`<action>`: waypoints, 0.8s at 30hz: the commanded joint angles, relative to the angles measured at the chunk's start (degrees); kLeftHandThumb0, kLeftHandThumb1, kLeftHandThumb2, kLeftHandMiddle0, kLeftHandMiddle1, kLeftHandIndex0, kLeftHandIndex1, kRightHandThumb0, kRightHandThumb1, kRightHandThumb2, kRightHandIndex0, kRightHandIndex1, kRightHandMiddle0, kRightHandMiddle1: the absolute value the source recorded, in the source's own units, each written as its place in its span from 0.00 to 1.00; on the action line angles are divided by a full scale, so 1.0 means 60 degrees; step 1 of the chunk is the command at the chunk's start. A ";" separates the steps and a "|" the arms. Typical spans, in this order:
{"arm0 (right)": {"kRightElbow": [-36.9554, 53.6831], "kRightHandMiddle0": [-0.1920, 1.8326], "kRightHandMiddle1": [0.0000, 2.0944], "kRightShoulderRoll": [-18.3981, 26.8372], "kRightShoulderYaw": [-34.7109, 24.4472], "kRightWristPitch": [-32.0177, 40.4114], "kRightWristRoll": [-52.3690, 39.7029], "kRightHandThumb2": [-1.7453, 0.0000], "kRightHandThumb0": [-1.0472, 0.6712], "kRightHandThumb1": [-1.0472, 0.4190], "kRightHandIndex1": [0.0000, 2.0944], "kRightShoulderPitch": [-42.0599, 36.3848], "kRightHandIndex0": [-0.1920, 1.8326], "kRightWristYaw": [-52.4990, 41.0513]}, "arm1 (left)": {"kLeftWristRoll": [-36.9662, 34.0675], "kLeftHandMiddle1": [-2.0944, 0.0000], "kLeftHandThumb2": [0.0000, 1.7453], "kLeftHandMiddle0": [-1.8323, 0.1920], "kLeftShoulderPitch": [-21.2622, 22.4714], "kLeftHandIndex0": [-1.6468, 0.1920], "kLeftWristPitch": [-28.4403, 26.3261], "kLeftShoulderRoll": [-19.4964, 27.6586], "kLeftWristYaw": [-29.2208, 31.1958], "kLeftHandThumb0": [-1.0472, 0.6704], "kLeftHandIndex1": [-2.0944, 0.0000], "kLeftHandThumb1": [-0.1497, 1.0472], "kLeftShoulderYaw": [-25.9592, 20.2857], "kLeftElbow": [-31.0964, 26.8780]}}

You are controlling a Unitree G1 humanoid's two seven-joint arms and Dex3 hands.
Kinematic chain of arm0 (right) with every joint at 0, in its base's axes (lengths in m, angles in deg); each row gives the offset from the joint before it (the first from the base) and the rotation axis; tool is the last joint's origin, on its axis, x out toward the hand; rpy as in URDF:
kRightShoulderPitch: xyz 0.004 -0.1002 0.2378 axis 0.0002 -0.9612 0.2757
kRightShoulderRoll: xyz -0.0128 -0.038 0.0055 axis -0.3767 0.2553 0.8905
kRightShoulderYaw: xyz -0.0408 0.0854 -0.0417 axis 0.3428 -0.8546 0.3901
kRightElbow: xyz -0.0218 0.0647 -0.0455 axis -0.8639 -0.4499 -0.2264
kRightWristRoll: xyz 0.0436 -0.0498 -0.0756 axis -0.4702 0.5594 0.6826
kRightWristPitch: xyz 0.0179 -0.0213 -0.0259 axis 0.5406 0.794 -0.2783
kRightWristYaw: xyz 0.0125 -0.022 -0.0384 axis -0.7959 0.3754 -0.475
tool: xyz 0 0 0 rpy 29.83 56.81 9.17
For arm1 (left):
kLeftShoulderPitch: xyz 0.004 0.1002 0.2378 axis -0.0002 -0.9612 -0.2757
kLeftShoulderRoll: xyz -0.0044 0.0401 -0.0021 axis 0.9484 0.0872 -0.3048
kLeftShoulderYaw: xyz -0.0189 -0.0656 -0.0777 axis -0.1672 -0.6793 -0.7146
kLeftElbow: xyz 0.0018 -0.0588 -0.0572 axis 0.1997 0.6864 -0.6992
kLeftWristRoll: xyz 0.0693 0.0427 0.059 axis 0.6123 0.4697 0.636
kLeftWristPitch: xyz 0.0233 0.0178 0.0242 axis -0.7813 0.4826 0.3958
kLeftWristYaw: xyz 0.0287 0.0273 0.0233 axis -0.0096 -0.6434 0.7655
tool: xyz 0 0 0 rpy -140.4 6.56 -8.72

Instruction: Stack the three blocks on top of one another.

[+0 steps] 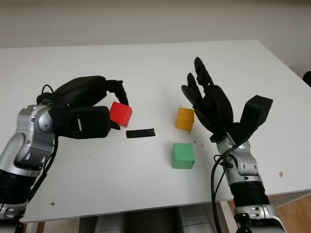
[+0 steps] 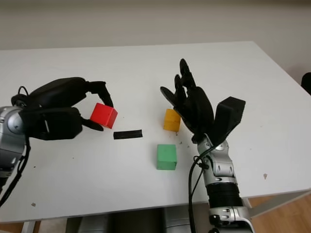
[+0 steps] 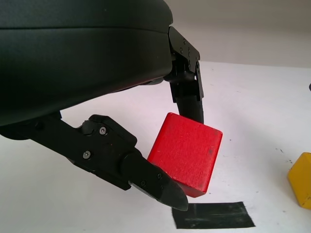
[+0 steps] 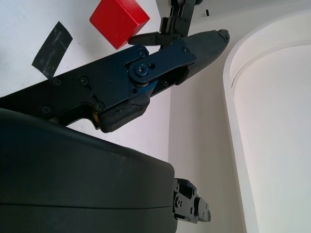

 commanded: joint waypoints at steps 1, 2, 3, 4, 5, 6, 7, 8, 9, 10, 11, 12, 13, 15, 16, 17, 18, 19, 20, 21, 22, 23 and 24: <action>0.0198 0.01 0.00 0.0012 -0.0036 0.0075 -0.0018 0.97 0.09 0.08 0.00 0.0089 0.00 0.0040 | -0.0004 0.98 0.03 0.85 0.0429 0.77 -0.0049 -0.0091 -0.0072 0.41 0.17 0.95 0.0104 0.0205; 0.0200 0.01 0.00 0.0010 -0.0040 0.0092 -0.0024 0.97 0.09 0.08 0.00 0.0093 0.00 0.0050 | 0.0005 0.98 0.03 0.85 0.0481 0.77 -0.0040 -0.0115 -0.0071 0.40 0.16 0.95 0.0141 0.0274; 0.0198 0.01 0.00 0.0015 -0.0043 0.0110 -0.0038 0.97 0.09 0.08 0.00 0.0102 0.00 0.0040 | 0.0018 0.98 0.03 0.85 0.0567 0.77 -0.0028 -0.0154 -0.0080 0.40 0.16 0.95 0.0200 0.0387; 0.0214 0.00 0.00 0.0025 -0.0028 0.0106 -0.0008 0.97 0.09 0.08 0.00 0.0103 0.00 0.0056 | 0.0028 0.98 0.03 0.85 0.0651 0.77 0.0004 -0.0195 -0.0113 0.40 0.16 0.95 0.0257 0.0515; 0.0218 0.01 0.00 0.0037 -0.0019 0.0116 0.0016 0.97 0.09 0.08 0.00 0.0110 0.00 0.0073 | 0.0068 0.97 0.03 0.85 0.0750 0.77 0.0029 -0.0236 -0.0152 0.40 0.15 0.95 0.0330 0.0655; 0.0197 0.01 0.00 0.0042 -0.0021 0.0096 0.0012 0.97 0.09 0.08 0.00 0.0121 0.00 0.0060 | 0.0107 0.97 0.03 0.85 0.0851 0.77 0.0080 -0.0283 -0.0209 0.39 0.15 0.95 0.0407 0.0813; 0.0170 0.01 0.00 0.0051 -0.0021 0.0063 0.0013 0.97 0.09 0.08 0.00 0.0128 0.00 0.0039 | 0.0149 0.97 0.03 0.84 0.0946 0.76 0.0093 -0.0322 -0.0229 0.39 0.15 0.95 0.0486 0.0937; 0.0162 0.01 0.01 0.0052 -0.0022 0.0051 0.0013 0.97 0.09 0.08 0.00 0.0131 0.00 0.0036 | 0.0187 0.97 0.03 0.84 0.1039 0.77 0.0118 -0.0375 -0.0256 0.39 0.16 0.95 0.0559 0.1072; 0.0156 0.01 0.01 0.0050 -0.0022 0.0037 0.0015 0.97 0.09 0.08 0.00 0.0135 0.00 0.0037 | 0.0235 0.97 0.03 0.84 0.1133 0.76 0.0134 -0.0415 -0.0250 0.39 0.16 0.95 0.0645 0.1186; 0.0157 0.01 0.01 0.0043 -0.0021 0.0018 0.0021 0.97 0.09 0.08 0.00 0.0139 0.00 0.0043 | 0.0274 0.97 0.03 0.84 0.1227 0.76 0.0171 -0.0451 -0.0239 0.40 0.16 0.95 0.0732 0.1297; 0.0162 0.01 0.01 0.0038 -0.0022 0.0016 0.0023 0.97 0.09 0.08 0.00 0.0144 0.00 0.0052 | 0.0320 0.97 0.03 0.84 0.1330 0.76 0.0228 -0.0466 -0.0198 0.40 0.17 0.94 0.0834 0.1395; 0.0184 0.01 0.01 0.0048 -0.0007 0.0038 0.0056 0.97 0.09 0.08 0.00 0.0149 0.00 0.0081 | 0.0383 0.97 0.03 0.84 0.1472 0.76 0.0224 -0.0498 -0.0097 0.40 0.18 0.94 0.0967 0.1491; 0.0203 0.01 0.01 0.0055 0.0005 0.0058 0.0083 0.97 0.09 0.08 0.00 0.0151 0.00 0.0104 | 0.0421 0.97 0.03 0.84 0.1568 0.76 0.0219 -0.0517 -0.0029 0.40 0.18 0.94 0.1053 0.1556; 0.0230 0.01 0.01 0.0057 0.0010 0.0084 0.0104 0.97 0.09 0.08 0.00 0.0151 0.00 0.0134 | 0.0486 0.97 0.03 0.84 0.1736 0.75 0.0258 -0.0554 0.0057 0.40 0.18 0.94 0.1206 0.1698; 0.0228 0.01 0.01 0.0048 0.0003 0.0064 0.0103 0.97 0.09 0.08 0.00 0.0148 0.00 0.0139 | 0.0481 0.97 0.03 0.83 0.1798 0.74 0.0300 -0.0581 0.0077 0.40 0.17 0.94 0.1253 0.1757; 0.0234 0.01 0.01 0.0036 -0.0006 0.0050 0.0098 0.97 0.09 0.08 0.00 0.0146 0.00 0.0150 | 0.0502 0.97 0.03 0.83 0.1876 0.73 0.0314 -0.0596 0.0145 0.40 0.17 0.93 0.1327 0.1809; 0.0240 0.01 0.01 0.0026 -0.0017 0.0050 0.0084 0.97 0.09 0.08 0.00 0.0144 0.00 0.0158 | 0.0546 0.97 0.03 0.83 0.1957 0.71 0.0273 -0.0612 0.0241 0.40 0.17 0.93 0.1411 0.1853; 0.0243 0.01 0.00 0.0023 -0.0023 0.0036 0.0076 0.97 0.09 0.08 0.00 0.0140 0.00 0.0156 | 0.0572 0.97 0.03 0.83 0.2037 0.70 0.0228 -0.0627 0.0350 0.39 0.17 0.93 0.1482 0.1914; 0.0244 0.00 0.00 0.0024 -0.0028 0.0009 0.0073 0.97 0.09 0.08 0.00 0.0133 0.00 0.0152 | 0.0629 0.97 0.03 0.83 0.2131 0.70 0.0114 -0.0641 0.0504 0.39 0.18 0.93 0.1570 0.1964; 0.0241 0.00 0.00 0.0025 -0.0028 -0.0028 0.0083 0.97 0.10 0.08 0.00 0.0130 0.00 0.0154 | 0.0652 0.97 0.03 0.83 0.2221 0.70 -0.0027 -0.0667 0.0682 0.39 0.20 0.93 0.1627 0.2012; 0.0247 0.00 0.00 0.0021 -0.0030 -0.0042 0.0094 0.97 0.10 0.09 0.00 0.0127 0.00 0.0175 | 0.0688 0.97 0.03 0.83 0.2332 0.70 -0.0193 -0.0672 0.0931 0.38 0.21 0.93 0.1701 0.2043; 0.0251 0.00 0.00 0.0020 -0.0029 -0.0061 0.0107 0.97 0.10 0.09 0.00 0.0126 0.00 0.0191 | 0.0673 0.98 0.03 0.83 0.2419 0.70 -0.0325 -0.0688 0.1138 0.38 0.22 0.94 0.1731 0.2065; 0.0265 0.00 0.00 0.0016 -0.0030 -0.0054 0.0111 0.97 0.10 0.08 0.00 0.0123 0.00 0.0209 | 0.0639 0.98 0.03 0.83 0.2497 0.70 -0.0402 -0.0695 0.1312 0.38 0.23 0.93 0.1747 0.2087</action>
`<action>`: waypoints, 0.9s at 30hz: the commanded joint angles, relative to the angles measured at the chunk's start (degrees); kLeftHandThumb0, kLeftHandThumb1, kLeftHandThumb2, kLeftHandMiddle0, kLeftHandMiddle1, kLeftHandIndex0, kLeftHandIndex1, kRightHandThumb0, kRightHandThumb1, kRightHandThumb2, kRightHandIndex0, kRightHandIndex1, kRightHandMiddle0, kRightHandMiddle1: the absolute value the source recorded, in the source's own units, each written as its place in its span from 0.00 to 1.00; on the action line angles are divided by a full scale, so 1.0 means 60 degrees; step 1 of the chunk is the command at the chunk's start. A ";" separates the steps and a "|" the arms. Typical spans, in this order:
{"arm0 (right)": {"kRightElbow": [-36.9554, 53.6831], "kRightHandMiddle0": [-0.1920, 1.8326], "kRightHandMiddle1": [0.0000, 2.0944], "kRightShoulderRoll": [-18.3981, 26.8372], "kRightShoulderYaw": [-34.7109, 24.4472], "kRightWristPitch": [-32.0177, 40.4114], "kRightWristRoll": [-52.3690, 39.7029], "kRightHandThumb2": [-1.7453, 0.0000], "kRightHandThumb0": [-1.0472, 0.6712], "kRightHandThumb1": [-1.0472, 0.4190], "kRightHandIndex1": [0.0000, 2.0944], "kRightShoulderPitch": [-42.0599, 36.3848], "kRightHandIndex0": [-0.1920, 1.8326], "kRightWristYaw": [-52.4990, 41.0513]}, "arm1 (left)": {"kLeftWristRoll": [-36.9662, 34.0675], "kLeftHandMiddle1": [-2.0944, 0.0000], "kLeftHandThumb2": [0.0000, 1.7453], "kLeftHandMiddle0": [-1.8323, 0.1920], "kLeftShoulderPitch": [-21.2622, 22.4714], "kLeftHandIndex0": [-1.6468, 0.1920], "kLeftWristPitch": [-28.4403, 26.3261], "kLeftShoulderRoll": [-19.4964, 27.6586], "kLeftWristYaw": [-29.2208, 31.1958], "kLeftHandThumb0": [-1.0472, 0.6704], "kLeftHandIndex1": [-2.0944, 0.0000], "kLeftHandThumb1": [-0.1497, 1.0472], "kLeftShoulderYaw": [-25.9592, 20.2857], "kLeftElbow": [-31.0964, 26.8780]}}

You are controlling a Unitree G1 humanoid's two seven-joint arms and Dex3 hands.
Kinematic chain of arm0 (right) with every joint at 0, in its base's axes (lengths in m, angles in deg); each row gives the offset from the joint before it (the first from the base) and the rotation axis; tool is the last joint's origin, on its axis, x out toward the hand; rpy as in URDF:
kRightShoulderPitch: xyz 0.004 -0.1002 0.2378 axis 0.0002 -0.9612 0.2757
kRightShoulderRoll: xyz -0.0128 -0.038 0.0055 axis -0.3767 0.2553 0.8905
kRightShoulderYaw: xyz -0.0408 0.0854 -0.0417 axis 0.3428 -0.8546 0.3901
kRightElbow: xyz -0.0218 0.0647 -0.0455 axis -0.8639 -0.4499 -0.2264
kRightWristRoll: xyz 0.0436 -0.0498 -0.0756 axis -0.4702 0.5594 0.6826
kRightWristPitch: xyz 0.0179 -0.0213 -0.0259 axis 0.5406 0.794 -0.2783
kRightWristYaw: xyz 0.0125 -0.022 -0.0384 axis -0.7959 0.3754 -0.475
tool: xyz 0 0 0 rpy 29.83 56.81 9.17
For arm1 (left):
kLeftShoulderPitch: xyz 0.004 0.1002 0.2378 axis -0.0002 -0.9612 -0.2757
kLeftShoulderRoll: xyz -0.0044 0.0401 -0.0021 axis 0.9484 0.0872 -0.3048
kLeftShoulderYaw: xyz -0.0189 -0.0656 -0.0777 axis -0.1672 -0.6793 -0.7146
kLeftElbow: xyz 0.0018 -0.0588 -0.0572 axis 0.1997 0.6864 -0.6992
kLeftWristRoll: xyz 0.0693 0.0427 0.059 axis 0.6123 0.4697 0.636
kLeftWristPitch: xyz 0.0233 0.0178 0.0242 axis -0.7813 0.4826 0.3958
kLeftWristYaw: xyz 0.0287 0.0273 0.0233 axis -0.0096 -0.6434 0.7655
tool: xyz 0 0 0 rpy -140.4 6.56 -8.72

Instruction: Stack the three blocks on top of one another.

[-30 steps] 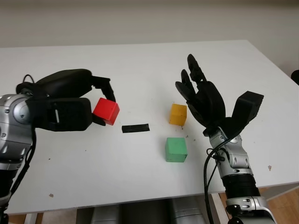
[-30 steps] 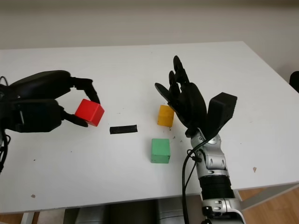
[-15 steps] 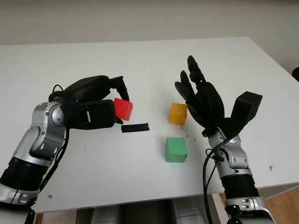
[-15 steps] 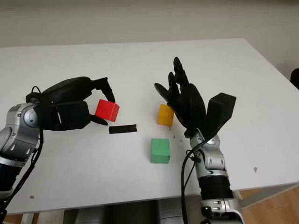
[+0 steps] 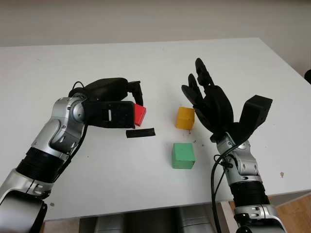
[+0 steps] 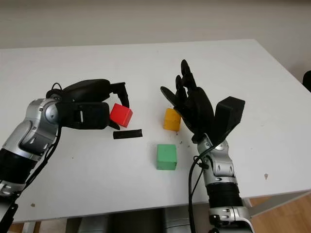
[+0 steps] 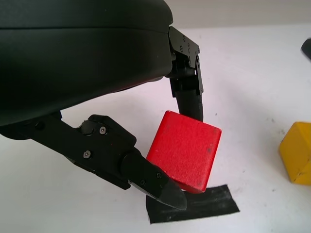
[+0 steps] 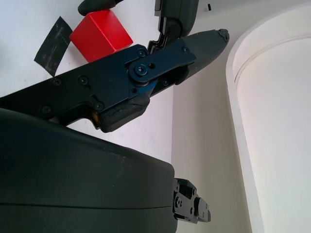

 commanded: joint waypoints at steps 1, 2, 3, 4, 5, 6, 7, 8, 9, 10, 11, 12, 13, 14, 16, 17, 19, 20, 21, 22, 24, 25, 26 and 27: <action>0.0296 0.00 0.00 0.0009 -0.0023 -0.0077 0.0021 0.97 0.09 0.08 0.00 0.0112 0.00 0.0047 | -0.0046 0.98 0.03 0.83 0.0481 0.70 -0.0133 -0.0028 0.0285 0.38 0.23 0.93 0.0065 0.0079; 0.0330 0.00 0.00 0.0002 -0.0024 -0.0045 0.0009 0.97 0.09 0.08 0.00 0.0104 0.00 0.0058 | -0.0075 0.98 0.03 0.83 0.0542 0.70 -0.0161 -0.0038 0.0389 0.38 0.23 0.93 0.0073 0.0117; 0.0373 0.00 0.01 -0.0010 -0.0025 0.0009 -0.0007 0.97 0.09 0.08 0.00 0.0094 0.00 0.0083 | -0.0068 0.98 0.03 0.84 0.0600 0.71 -0.0197 -0.0045 0.0475 0.37 0.23 0.92 0.0094 0.0152; 0.0398 0.01 0.01 -0.0027 -0.0030 0.0032 -0.0040 0.97 0.09 0.09 0.00 0.0085 0.00 0.0085 | -0.0051 0.98 0.03 0.84 0.0652 0.71 -0.0211 -0.0049 0.0531 0.37 0.23 0.92 0.0118 0.0195; 0.0424 0.01 0.01 -0.0046 -0.0032 0.0051 -0.0060 0.97 0.10 0.09 0.00 0.0073 0.00 0.0098 | -0.0037 0.98 0.03 0.84 0.0699 0.71 -0.0207 -0.0050 0.0571 0.37 0.23 0.92 0.0141 0.0236; 0.0449 0.01 0.01 -0.0057 -0.0026 0.0054 -0.0063 0.97 0.10 0.09 0.00 0.0054 0.00 0.0105 | -0.0020 0.98 0.03 0.84 0.0745 0.71 -0.0233 -0.0057 0.0618 0.37 0.24 0.92 0.0166 0.0270; 0.0475 0.00 0.01 -0.0061 -0.0019 0.0053 -0.0065 0.97 0.10 0.09 0.00 0.0034 0.00 0.0101 | -0.0025 0.98 0.03 0.84 0.0784 0.71 -0.0245 -0.0071 0.0646 0.37 0.24 0.92 0.0181 0.0311; 0.0502 0.00 0.01 -0.0069 -0.0016 0.0059 -0.0074 0.97 0.10 0.09 0.00 0.0014 0.00 0.0100 | -0.0031 0.98 0.03 0.84 0.0821 0.70 -0.0243 -0.0085 0.0662 0.37 0.24 0.92 0.0196 0.0355; 0.0526 0.00 0.01 -0.0075 -0.0013 0.0059 -0.0078 0.97 0.10 0.09 0.00 -0.0005 0.00 0.0098 | -0.0023 0.98 0.03 0.84 0.0853 0.70 -0.0256 -0.0102 0.0676 0.36 0.23 0.92 0.0213 0.0392; 0.0534 0.00 0.00 -0.0072 -0.0008 0.0041 -0.0067 0.97 0.10 0.09 0.00 -0.0021 0.00 0.0097 | 0.0014 0.98 0.03 0.84 0.0886 0.70 -0.0282 -0.0115 0.0691 0.36 0.24 0.92 0.0244 0.0423; 0.0543 0.00 0.00 -0.0072 -0.0005 0.0029 -0.0059 0.97 0.10 0.09 0.00 -0.0035 0.00 0.0100 | 0.0064 0.98 0.03 0.84 0.0912 0.70 -0.0284 -0.0117 0.0699 0.36 0.25 0.92 0.0281 0.0448; 0.0561 0.00 0.00 -0.0074 -0.0006 0.0040 -0.0063 0.97 0.10 0.09 0.00 -0.0050 0.00 0.0106 | 0.0119 0.98 0.03 0.84 0.0935 0.71 -0.0251 -0.0108 0.0700 0.36 0.26 0.92 0.0323 0.0478; 0.0583 0.00 0.00 -0.0070 -0.0001 0.0045 -0.0046 0.97 0.10 0.09 0.00 -0.0066 0.00 0.0122 | 0.0162 0.98 0.03 0.84 0.0942 0.71 -0.0206 -0.0097 0.0680 0.36 0.28 0.93 0.0353 0.0505; 0.0612 0.00 0.00 -0.0070 0.0003 0.0067 -0.0034 0.97 0.10 0.09 0.00 -0.0083 0.00 0.0143 | 0.0191 0.97 0.03 0.84 0.0934 0.72 -0.0170 -0.0095 0.0649 0.36 0.29 0.93 0.0365 0.0526; 0.0669 0.00 0.00 -0.0081 0.0006 0.0109 -0.0046 0.97 0.10 0.09 0.00 -0.0116 0.00 0.0173 | 0.0188 0.97 0.03 0.84 0.0905 0.72 -0.0098 -0.0085 0.0612 0.36 0.30 0.94 0.0361 0.0571; 0.0684 0.00 0.00 -0.0086 0.0007 0.0110 -0.0057 0.97 0.10 0.09 0.00 -0.0130 0.00 0.0172 | 0.0182 0.97 0.03 0.84 0.0896 0.72 -0.0071 -0.0083 0.0608 0.37 0.30 0.94 0.0359 0.0603; 0.0713 0.00 0.01 -0.0101 0.0018 0.0116 -0.0056 0.97 0.10 0.08 0.00 -0.0156 0.00 0.0189 | 0.0175 0.98 0.03 0.84 0.0884 0.72 -0.0012 -0.0082 0.0602 0.37 0.31 0.94 0.0364 0.0676; 0.0725 0.00 0.01 -0.0108 0.0022 0.0113 -0.0054 0.97 0.10 0.08 0.00 -0.0168 0.00 0.0194 | 0.0172 0.98 0.03 0.84 0.0871 0.71 0.0008 -0.0090 0.0594 0.37 0.31 0.94 0.0363 0.0699; 0.0740 0.01 0.01 -0.0117 0.0025 0.0120 -0.0056 0.97 0.10 0.08 0.00 -0.0180 0.00 0.0201 | 0.0149 0.98 0.03 0.84 0.0851 0.71 0.0046 -0.0100 0.0574 0.37 0.31 0.94 0.0350 0.0727; 0.0761 0.00 0.01 -0.0124 0.0032 0.0116 -0.0047 0.97 0.10 0.08 0.00 -0.0196 0.00 0.0212 | 0.0129 0.97 0.03 0.84 0.0837 0.70 0.0072 -0.0117 0.0564 0.37 0.31 0.94 0.0345 0.0755; 0.0801 0.00 0.01 -0.0141 0.0036 0.0127 -0.0043 0.97 0.10 0.08 0.00 -0.0219 0.00 0.0236 | 0.0092 0.97 0.03 0.84 0.0825 0.70 0.0096 -0.0142 0.0558 0.37 0.31 0.94 0.0337 0.0794; 0.0823 0.00 0.01 -0.0145 0.0039 0.0133 -0.0040 0.97 0.10 0.08 0.00 -0.0233 0.00 0.0244 | 0.0067 0.97 0.03 0.84 0.0827 0.70 0.0074 -0.0158 0.0577 0.37 0.31 0.94 0.0333 0.0809; 0.0847 0.00 0.01 -0.0151 0.0037 0.0160 -0.0051 0.97 0.10 0.08 0.00 -0.0244 0.00 0.0255 | 0.0037 0.97 0.03 0.84 0.0829 0.70 0.0059 -0.0178 0.0598 0.37 0.31 0.94 0.0334 0.0827; 0.0866 0.00 0.01 -0.0154 0.0036 0.0181 -0.0058 0.97 0.10 0.08 0.00 -0.0253 0.00 0.0263 | 0.0016 0.97 0.03 0.84 0.0831 0.69 0.0050 -0.0190 0.0611 0.37 0.31 0.94 0.0335 0.0840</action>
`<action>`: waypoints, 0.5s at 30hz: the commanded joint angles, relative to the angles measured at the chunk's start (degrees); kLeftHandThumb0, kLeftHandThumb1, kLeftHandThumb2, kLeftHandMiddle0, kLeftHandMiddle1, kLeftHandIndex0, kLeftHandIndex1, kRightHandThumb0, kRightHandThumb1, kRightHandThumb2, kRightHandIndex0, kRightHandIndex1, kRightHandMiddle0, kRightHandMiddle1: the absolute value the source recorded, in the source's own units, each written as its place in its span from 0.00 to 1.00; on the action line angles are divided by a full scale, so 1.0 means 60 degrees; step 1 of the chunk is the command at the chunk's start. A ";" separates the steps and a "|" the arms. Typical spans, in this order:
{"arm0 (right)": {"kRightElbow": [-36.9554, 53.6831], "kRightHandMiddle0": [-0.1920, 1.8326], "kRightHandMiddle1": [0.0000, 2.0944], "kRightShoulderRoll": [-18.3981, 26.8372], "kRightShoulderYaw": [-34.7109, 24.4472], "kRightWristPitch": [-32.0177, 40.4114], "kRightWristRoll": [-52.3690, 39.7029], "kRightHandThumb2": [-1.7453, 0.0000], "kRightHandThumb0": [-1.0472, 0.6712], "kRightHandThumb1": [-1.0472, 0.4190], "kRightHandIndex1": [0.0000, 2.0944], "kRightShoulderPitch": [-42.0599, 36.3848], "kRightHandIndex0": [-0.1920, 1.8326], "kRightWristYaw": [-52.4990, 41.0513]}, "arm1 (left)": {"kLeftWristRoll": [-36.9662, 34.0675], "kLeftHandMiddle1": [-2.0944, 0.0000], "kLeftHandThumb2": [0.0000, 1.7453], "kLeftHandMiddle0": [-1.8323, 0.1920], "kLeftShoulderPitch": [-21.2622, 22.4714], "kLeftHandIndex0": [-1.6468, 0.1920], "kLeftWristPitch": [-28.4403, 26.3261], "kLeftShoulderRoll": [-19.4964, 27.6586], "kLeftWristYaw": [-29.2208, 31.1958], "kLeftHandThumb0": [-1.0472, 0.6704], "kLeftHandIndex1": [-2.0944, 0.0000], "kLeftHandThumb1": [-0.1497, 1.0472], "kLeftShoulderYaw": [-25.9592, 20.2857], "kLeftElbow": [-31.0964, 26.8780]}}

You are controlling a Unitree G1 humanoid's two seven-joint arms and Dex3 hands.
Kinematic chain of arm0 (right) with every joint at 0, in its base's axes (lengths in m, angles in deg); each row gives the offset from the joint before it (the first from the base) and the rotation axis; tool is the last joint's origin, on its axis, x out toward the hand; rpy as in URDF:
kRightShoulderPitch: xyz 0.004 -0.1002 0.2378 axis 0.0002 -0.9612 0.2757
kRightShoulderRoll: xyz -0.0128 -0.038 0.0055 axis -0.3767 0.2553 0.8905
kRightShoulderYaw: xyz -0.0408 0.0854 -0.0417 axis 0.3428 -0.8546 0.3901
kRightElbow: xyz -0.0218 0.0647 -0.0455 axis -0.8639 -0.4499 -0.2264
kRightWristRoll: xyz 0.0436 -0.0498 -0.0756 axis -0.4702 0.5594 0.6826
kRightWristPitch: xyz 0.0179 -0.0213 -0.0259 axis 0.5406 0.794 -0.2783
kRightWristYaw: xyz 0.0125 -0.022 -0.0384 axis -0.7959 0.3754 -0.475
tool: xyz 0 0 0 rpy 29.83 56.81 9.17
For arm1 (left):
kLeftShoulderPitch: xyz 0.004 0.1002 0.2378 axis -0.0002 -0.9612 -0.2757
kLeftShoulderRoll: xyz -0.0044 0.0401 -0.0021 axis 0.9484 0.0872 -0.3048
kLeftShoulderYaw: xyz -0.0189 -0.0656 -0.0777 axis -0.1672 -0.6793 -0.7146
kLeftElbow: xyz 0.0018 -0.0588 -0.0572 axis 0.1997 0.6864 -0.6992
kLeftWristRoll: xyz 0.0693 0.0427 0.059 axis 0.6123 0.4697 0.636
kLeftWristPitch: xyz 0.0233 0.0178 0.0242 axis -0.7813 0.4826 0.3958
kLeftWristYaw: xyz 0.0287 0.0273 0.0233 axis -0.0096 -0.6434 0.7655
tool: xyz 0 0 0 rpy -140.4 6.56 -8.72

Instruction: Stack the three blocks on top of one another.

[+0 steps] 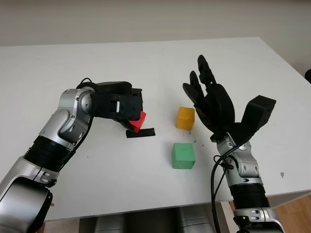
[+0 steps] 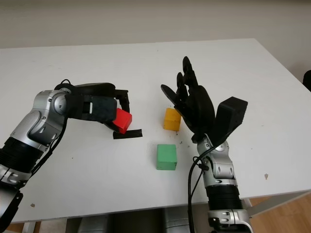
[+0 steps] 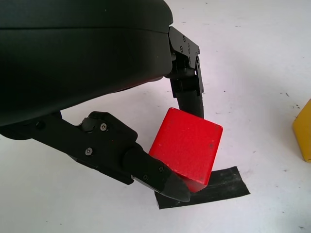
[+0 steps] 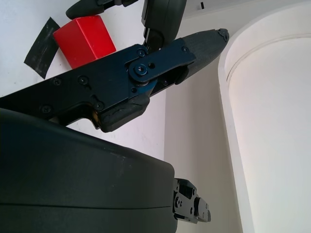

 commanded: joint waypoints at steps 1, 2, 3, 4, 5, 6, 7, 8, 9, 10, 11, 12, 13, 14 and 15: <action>0.0231 0.00 0.01 -0.0021 0.0021 0.0078 0.0004 0.97 0.10 0.08 0.00 -0.0060 0.00 0.0028 | -0.0044 0.97 0.03 0.84 0.0276 0.69 0.0045 -0.0050 -0.0007 0.37 0.31 0.94 0.0031 0.0047; 0.0250 0.01 0.01 -0.0016 0.0024 0.0096 0.0011 0.97 0.10 0.08 0.00 -0.0070 0.00 0.0039 | -0.0035 0.97 0.03 0.84 0.0272 0.69 0.0076 -0.0045 -0.0013 0.37 0.30 0.94 0.0051 0.0046; 0.0270 0.01 0.01 -0.0013 0.0025 0.0108 0.0016 0.97 0.10 0.08 0.00 -0.0081 0.00 0.0050 | -0.0029 0.97 0.03 0.84 0.0256 0.70 0.0101 -0.0042 -0.0030 0.37 0.30 0.94 0.0061 0.0026; 0.0284 0.01 0.01 -0.0013 0.0021 0.0115 0.0006 0.97 0.10 0.08 0.00 -0.0090 0.00 0.0046 | -0.0008 0.97 0.03 0.84 0.0243 0.70 0.0109 -0.0042 -0.0031 0.37 0.29 0.94 0.0081 0.0000; 0.0292 0.01 0.01 -0.0008 0.0015 0.0128 -0.0006 0.97 0.10 0.08 0.00 -0.0098 0.00 0.0043 | 0.0010 0.97 0.03 0.84 0.0227 0.71 0.0131 -0.0056 -0.0041 0.37 0.29 0.95 0.0107 -0.0019; 0.0304 0.01 0.01 -0.0005 0.0011 0.0138 -0.0013 0.97 0.10 0.08 0.00 -0.0109 0.00 0.0041 | 0.0025 0.97 0.03 0.83 0.0213 0.70 0.0147 -0.0065 -0.0047 0.37 0.29 0.94 0.0123 -0.0037; 0.0309 0.01 0.01 -0.0006 -0.0004 0.0161 -0.0040 0.97 0.10 0.08 0.00 -0.0113 0.00 0.0033 | 0.0027 0.97 0.03 0.83 0.0195 0.70 0.0131 -0.0099 -0.0050 0.37 0.29 0.94 0.0133 -0.0040; 0.0313 0.00 0.01 -0.0007 -0.0014 0.0178 -0.0057 0.97 0.10 0.08 0.00 -0.0115 0.00 0.0029 | 0.0024 0.97 0.03 0.83 0.0184 0.71 0.0117 -0.0124 -0.0054 0.37 0.29 0.94 0.0136 -0.0039; 0.0309 0.00 0.01 0.0001 -0.0018 0.0163 -0.0062 0.97 0.10 0.08 0.00 -0.0118 0.00 0.0010 | 0.0036 0.97 0.03 0.83 0.0184 0.71 0.0093 -0.0157 -0.0056 0.37 0.29 0.94 0.0156 -0.0016; 0.0304 0.00 0.01 0.0007 -0.0019 0.0149 -0.0062 0.97 0.10 0.08 0.00 -0.0120 0.00 -0.0004 | 0.0047 0.97 0.03 0.83 0.0186 0.71 0.0078 -0.0180 -0.0058 0.37 0.30 0.94 0.0169 0.0002; 0.0299 0.00 0.01 0.0013 -0.0021 0.0134 -0.0061 0.97 0.10 0.08 0.00 -0.0125 0.00 -0.0016 | 0.0047 0.97 0.03 0.83 0.0185 0.71 0.0101 -0.0196 -0.0068 0.37 0.30 0.94 0.0178 0.0025; 0.0294 0.00 0.01 0.0016 -0.0024 0.0129 -0.0054 0.97 0.10 0.08 0.00 -0.0127 0.00 -0.0014 | 0.0043 0.97 0.03 0.83 0.0184 0.70 0.0124 -0.0212 -0.0074 0.38 0.31 0.94 0.0183 0.0050; 0.0296 0.00 0.01 0.0011 -0.0039 0.0147 -0.0072 0.97 0.10 0.08 0.00 -0.0129 0.00 -0.0010 | 0.0044 0.97 0.03 0.83 0.0175 0.70 0.0170 -0.0218 -0.0080 0.38 0.31 0.94 0.0195 0.0066; 0.0294 0.00 0.01 0.0014 -0.0045 0.0151 -0.0075 0.97 0.10 0.08 0.00 -0.0133 0.00 -0.0012 | 0.0029 0.97 0.03 0.83 0.0160 0.70 0.0220 -0.0227 -0.0092 0.37 0.31 0.94 0.0196 0.0086; 0.0320 0.00 0.01 0.0019 -0.0047 0.0164 -0.0081 0.97 0.10 0.08 0.00 -0.0148 0.00 -0.0014 | 0.0020 0.97 0.03 0.82 0.0142 0.70 0.0241 -0.0229 -0.0090 0.38 0.31 0.94 0.0194 0.0072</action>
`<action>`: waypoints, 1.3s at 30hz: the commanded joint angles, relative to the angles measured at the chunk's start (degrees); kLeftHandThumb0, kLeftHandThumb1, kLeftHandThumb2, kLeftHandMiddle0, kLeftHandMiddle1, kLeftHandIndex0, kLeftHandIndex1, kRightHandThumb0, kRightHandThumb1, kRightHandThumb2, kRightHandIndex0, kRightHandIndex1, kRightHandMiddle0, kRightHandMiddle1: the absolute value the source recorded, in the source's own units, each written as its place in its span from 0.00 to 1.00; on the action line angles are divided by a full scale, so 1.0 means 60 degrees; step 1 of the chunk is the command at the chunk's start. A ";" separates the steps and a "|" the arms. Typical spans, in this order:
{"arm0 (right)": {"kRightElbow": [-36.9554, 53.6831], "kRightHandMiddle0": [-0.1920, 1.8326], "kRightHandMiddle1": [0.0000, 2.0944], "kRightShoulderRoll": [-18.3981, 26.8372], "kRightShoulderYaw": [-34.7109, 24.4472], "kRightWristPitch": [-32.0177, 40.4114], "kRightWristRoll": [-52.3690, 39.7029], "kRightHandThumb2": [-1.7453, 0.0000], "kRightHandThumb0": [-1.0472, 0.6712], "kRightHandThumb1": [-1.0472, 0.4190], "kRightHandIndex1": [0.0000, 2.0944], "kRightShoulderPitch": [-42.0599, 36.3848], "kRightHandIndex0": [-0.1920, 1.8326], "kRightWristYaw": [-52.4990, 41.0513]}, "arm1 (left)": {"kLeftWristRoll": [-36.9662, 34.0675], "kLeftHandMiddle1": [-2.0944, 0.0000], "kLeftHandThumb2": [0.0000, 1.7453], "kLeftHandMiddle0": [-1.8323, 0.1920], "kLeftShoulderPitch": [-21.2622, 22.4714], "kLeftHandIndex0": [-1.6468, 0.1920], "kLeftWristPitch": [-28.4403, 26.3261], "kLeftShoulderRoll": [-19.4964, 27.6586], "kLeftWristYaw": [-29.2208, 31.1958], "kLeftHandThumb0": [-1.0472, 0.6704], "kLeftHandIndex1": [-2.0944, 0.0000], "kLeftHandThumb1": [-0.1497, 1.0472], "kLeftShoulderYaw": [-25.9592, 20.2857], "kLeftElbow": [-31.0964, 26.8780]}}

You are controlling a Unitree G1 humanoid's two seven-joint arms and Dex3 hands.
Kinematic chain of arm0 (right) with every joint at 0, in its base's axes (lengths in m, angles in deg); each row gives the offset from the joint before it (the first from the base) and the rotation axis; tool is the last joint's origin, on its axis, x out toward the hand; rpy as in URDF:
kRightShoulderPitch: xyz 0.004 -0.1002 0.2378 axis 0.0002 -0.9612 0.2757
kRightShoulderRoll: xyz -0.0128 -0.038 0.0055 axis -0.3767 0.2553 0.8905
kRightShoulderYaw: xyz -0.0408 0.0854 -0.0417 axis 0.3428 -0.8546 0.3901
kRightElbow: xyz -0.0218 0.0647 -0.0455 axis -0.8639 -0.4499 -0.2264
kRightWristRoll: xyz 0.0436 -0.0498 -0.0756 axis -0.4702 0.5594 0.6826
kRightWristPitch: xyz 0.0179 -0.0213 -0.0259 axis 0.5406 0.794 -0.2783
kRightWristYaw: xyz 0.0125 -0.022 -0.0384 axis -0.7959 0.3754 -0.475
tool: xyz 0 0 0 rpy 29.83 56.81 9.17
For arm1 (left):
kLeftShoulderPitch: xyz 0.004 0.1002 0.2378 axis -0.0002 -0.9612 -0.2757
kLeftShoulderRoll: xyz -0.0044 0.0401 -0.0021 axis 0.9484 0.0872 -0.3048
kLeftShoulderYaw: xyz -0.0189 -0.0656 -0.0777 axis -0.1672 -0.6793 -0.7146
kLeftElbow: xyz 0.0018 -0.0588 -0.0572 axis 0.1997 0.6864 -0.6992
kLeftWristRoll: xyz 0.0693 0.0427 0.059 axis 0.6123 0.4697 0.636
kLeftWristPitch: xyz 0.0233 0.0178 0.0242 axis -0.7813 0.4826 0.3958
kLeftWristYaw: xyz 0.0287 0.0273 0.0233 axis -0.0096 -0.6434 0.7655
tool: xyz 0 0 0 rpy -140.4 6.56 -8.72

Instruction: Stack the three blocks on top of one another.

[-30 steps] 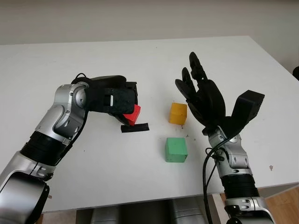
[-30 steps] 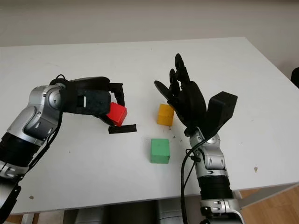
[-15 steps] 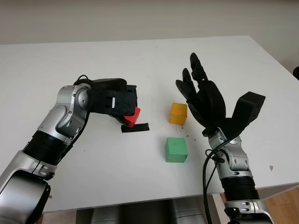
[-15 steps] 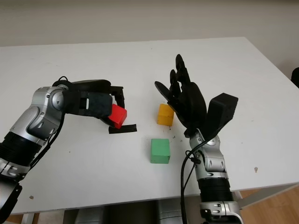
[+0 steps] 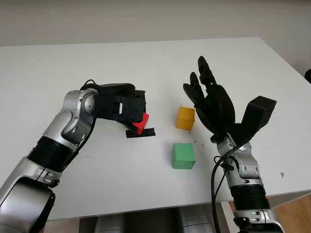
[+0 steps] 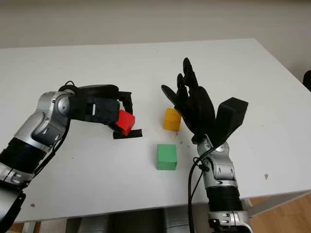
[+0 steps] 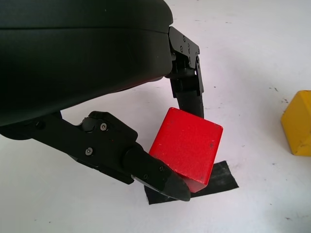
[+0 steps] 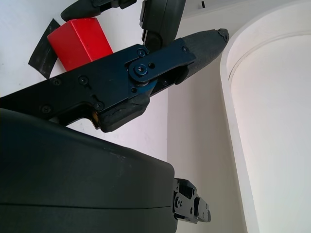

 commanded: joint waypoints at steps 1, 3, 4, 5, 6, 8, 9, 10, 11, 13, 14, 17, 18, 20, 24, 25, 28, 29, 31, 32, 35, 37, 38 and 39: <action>0.0268 0.00 0.01 0.0020 -0.0035 0.0040 -0.0056 0.97 0.10 0.08 0.00 -0.0055 0.00 -0.0030 | -0.0032 0.97 0.03 0.82 0.0118 0.70 0.0087 -0.0008 -0.0071 0.38 0.30 0.94 0.0038 0.0055; 0.0301 0.00 0.01 0.0018 -0.0034 0.0049 -0.0078 0.97 0.11 0.08 0.00 -0.0076 0.00 -0.0038 | -0.0065 0.97 0.03 0.81 0.0078 0.70 0.0100 -0.0024 -0.0078 0.38 0.30 0.93 0.0029 0.0062; 0.0303 0.00 0.01 0.0018 -0.0038 0.0043 -0.0098 0.97 0.11 0.08 0.00 -0.0082 0.00 -0.0054 | -0.0060 0.97 0.03 0.81 0.0069 0.70 0.0109 -0.0018 -0.0068 0.38 0.30 0.93 0.0043 0.0063; 0.0308 0.00 0.00 0.0024 -0.0032 0.0026 -0.0096 0.97 0.11 0.08 0.00 -0.0089 0.00 -0.0066 | -0.0060 0.97 0.03 0.81 0.0057 0.70 0.0139 -0.0012 -0.0062 0.38 0.30 0.93 0.0062 0.0080; 0.0332 0.00 0.00 0.0029 -0.0028 0.0036 -0.0094 0.97 0.11 0.08 0.00 -0.0101 0.00 -0.0064 | -0.0065 0.97 0.03 0.81 0.0045 0.70 0.0176 -0.0006 -0.0052 0.37 0.30 0.93 0.0077 0.0091; 0.0383 0.00 0.00 0.0026 -0.0026 0.0058 -0.0085 0.97 0.11 0.08 0.00 -0.0128 0.00 -0.0037 | -0.0092 0.97 0.03 0.80 0.0034 0.70 0.0282 0.0001 -0.0040 0.37 0.30 0.94 0.0097 0.0144; 0.0408 0.00 0.01 0.0022 -0.0030 0.0075 -0.0095 0.97 0.11 0.08 0.00 -0.0140 0.00 -0.0031 | -0.0100 0.97 0.03 0.80 0.0032 0.70 0.0324 0.0004 -0.0047 0.37 0.30 0.94 0.0101 0.0161; 0.0440 0.00 0.01 0.0023 -0.0027 0.0084 -0.0088 0.97 0.11 0.08 0.00 -0.0158 0.00 -0.0020 | -0.0088 0.97 0.03 0.80 0.0032 0.70 0.0328 0.0000 -0.0046 0.37 0.30 0.94 0.0114 0.0167; 0.0474 0.00 0.01 0.0030 -0.0025 0.0110 -0.0081 0.97 0.11 0.08 0.00 -0.0172 0.00 -0.0007 | -0.0072 0.97 0.03 0.80 0.0031 0.70 0.0317 -0.0010 -0.0045 0.37 0.30 0.94 0.0130 0.0176; 0.0519 0.00 0.00 0.0051 -0.0034 0.0155 -0.0106 0.97 0.11 0.08 0.00 -0.0200 0.00 -0.0035 | -0.0064 0.97 0.03 0.80 0.0017 0.70 0.0336 -0.0018 -0.0063 0.37 0.29 0.94 0.0152 0.0200; 0.0543 0.00 0.00 0.0055 -0.0040 0.0177 -0.0123 0.97 0.11 0.08 0.00 -0.0213 0.00 -0.0049 | -0.0065 0.97 0.03 0.80 0.0007 0.70 0.0348 -0.0017 -0.0074 0.37 0.29 0.94 0.0155 0.0201; 0.0603 0.00 0.00 0.0046 -0.0049 0.0232 -0.0128 0.97 0.11 0.08 0.00 -0.0244 0.00 -0.0022 | -0.0046 0.97 0.03 0.80 -0.0012 0.70 0.0388 0.0007 -0.0072 0.36 0.29 0.95 0.0174 0.0195; 0.0626 0.00 0.00 0.0034 -0.0052 0.0244 -0.0121 0.97 0.11 0.08 0.00 -0.0262 0.00 0.0005 | -0.0042 0.97 0.03 0.80 -0.0009 0.70 0.0399 0.0019 -0.0037 0.36 0.29 0.95 0.0193 0.0223; 0.0660 0.01 0.01 0.0017 -0.0053 0.0268 -0.0115 0.97 0.12 0.08 0.00 -0.0286 0.00 0.0044 | -0.0019 0.97 0.03 0.79 0.0003 0.76 0.0391 0.0028 0.0009 0.33 0.28 0.97 0.0232 0.0289; 0.0689 0.01 0.01 0.0030 -0.0038 0.0312 -0.0115 0.97 0.12 0.08 0.00 -0.0296 0.00 0.0053 | -0.0046 0.98 0.04 0.84 0.0018 0.84 0.0394 0.0045 0.0071 0.27 0.60 1.00 0.0271 0.0406; 0.0689 0.01 0.01 0.0038 -0.0033 0.0298 -0.0114 0.97 0.12 0.08 0.00 -0.0301 0.00 0.0032 | -0.0032 0.98 0.05 0.88 0.0013 0.86 0.0431 0.0061 0.0056 0.24 0.71 1.00 0.0286 0.0432; 0.0718 0.02 0.01 0.0056 -0.0031 0.0331 -0.0115 0.97 0.11 0.08 0.00 -0.0319 0.00 0.0021 | 0.0123 0.99 0.10 0.96 0.0005 0.90 0.0598 0.0135 -0.0014 0.19 0.92 1.00 0.0381 0.0443; 0.0733 0.02 0.01 0.0056 -0.0037 0.0352 -0.0124 0.97 0.11 0.08 0.00 -0.0325 0.00 0.0024 | 0.0167 0.99 0.12 0.98 -0.0003 0.92 0.0642 0.0140 -0.0059 0.18 0.95 1.00 0.0393 0.0447; 0.0734 0.01 0.01 0.0056 -0.0051 0.0364 -0.0143 0.97 0.12 0.08 0.00 -0.0332 0.00 0.0005 | 0.0197 0.99 0.13 0.99 -0.0026 0.94 0.0676 0.0125 -0.0135 0.17 0.97 1.00 0.0378 0.0459; 0.0739 0.01 0.01 0.0055 -0.0058 0.0361 -0.0154 0.97 0.12 0.08 0.00 -0.0338 0.00 -0.0012 | 0.0205 1.00 0.13 1.00 -0.0026 0.95 0.0667 0.0122 -0.0132 0.16 0.97 1.00 0.0378 0.0457; 0.0719 0.00 0.01 0.0071 -0.0067 0.0314 -0.0145 0.97 0.12 0.08 0.00 -0.0353 0.00 -0.0058 | 0.0190 1.00 0.15 1.00 0.0004 0.99 0.0656 0.0131 -0.0066 0.14 0.99 1.00 0.0370 0.0466; 0.0701 0.00 0.01 0.0066 -0.0091 0.0307 -0.0167 0.97 0.12 0.08 0.00 -0.0351 0.00 -0.0081 | 0.0169 1.00 0.16 1.00 0.0010 1.00 0.0706 0.0139 -0.0096 0.13 0.99 1.00 0.0346 0.0480; 0.0698 0.00 0.01 0.0064 -0.0105 0.0314 -0.0179 0.97 0.12 0.08 0.00 -0.0354 0.00 -0.0088 | 0.0121 1.00 0.16 1.00 0.0006 1.00 0.0778 0.0147 -0.0148 0.11 1.00 1.00 0.0304 0.0502; 0.0694 0.00 0.01 0.0061 -0.0115 0.0314 -0.0186 0.97 0.12 0.08 0.00 -0.0355 0.00 -0.0093 | 0.0077 1.00 0.17 1.00 0.0010 1.00 0.0833 0.0170 -0.0177 0.10 1.00 1.00 0.0260 0.0505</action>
